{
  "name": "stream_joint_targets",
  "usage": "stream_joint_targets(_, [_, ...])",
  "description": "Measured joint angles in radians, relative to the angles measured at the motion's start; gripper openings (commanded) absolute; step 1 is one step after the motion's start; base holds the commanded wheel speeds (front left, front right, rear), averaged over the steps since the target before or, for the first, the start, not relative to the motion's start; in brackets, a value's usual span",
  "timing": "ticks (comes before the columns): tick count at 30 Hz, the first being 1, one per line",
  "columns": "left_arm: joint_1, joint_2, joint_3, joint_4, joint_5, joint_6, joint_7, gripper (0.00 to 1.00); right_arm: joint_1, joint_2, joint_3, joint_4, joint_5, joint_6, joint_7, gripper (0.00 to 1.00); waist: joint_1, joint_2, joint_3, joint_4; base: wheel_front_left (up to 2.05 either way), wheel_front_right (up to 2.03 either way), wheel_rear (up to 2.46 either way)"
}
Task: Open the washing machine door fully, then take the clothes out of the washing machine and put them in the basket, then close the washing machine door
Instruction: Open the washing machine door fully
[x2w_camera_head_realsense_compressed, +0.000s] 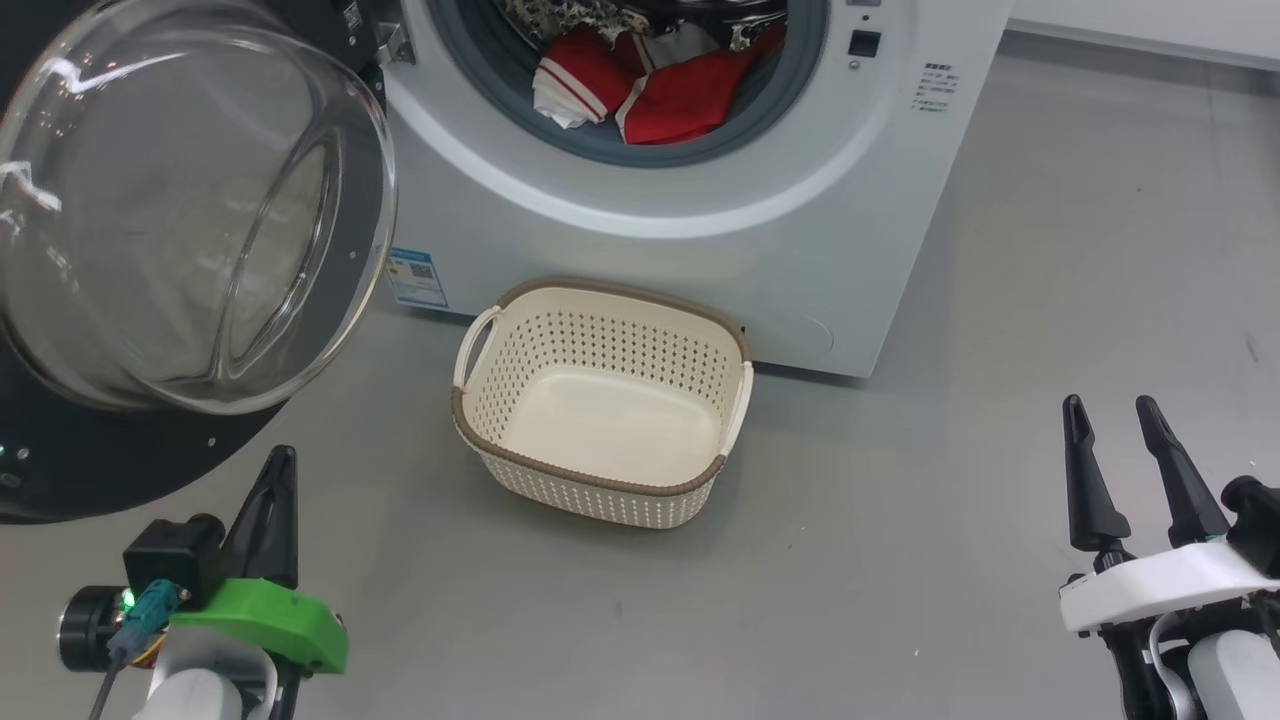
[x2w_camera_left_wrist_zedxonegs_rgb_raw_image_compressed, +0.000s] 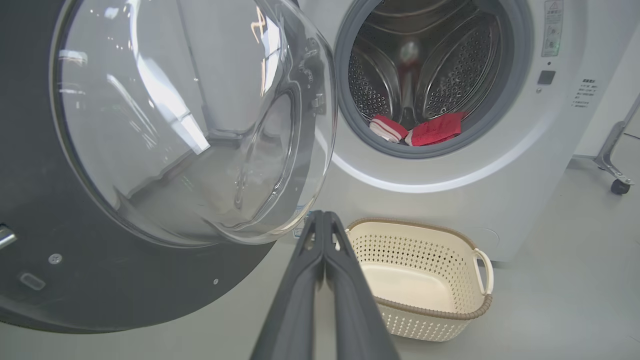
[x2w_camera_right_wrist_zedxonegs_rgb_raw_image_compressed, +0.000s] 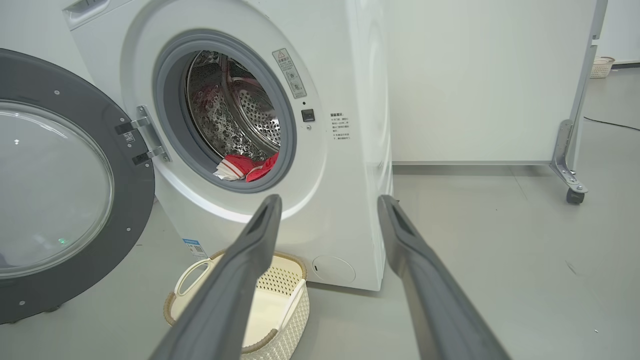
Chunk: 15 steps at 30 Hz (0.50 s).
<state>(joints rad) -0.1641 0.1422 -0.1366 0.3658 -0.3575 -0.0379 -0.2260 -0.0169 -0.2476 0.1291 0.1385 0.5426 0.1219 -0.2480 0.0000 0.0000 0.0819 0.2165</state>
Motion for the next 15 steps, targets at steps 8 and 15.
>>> stream_joint_targets(8, [0.065,-0.045,-0.02,-0.058,-0.019,-0.021,-0.013,0.0,0.041,0.012,-0.005,0.004,-0.001,-0.001,0.0,1.0,0.0,0.0,-0.056,-0.08,0.0,0.0,0.0])
stream_joint_targets(15, [0.107,-0.059,-0.028,-0.108,-0.022,-0.021,-0.015,0.0,0.048,0.011,-0.013,-0.003,-0.018,-0.001,0.0,1.0,0.0,0.0,-0.078,-0.14,0.0,0.0,0.0])
